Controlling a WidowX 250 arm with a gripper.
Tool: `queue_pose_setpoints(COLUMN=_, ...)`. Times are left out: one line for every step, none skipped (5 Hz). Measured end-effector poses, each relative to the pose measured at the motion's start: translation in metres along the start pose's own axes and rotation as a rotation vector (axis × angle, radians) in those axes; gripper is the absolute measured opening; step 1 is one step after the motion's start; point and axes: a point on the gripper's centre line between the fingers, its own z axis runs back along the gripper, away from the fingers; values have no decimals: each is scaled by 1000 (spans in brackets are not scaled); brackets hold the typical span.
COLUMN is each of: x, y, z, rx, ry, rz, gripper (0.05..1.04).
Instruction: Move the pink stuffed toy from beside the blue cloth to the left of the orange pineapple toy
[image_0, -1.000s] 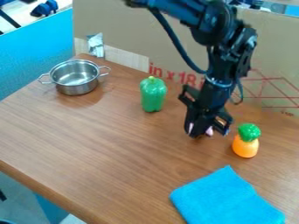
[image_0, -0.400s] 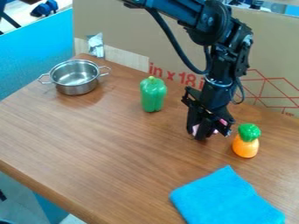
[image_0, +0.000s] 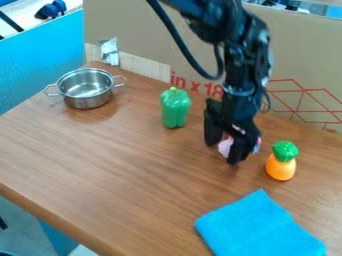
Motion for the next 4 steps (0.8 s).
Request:
queue_pose_setpoints(x=-23, y=2, z=35, rx=0, ry=-53, rz=-10, gripper=1008)
queue_pose_setpoints(x=-70, y=-6, z=55, rx=1, ry=-80, rz=5, gripper=1005)
queue_pose_setpoints(x=-115, y=-18, z=62, rx=-43, ry=-90, rz=21, gripper=1003)
queue_pose_setpoints(x=-124, y=-41, z=56, rx=-45, ry=-39, rz=-41, gripper=1002)
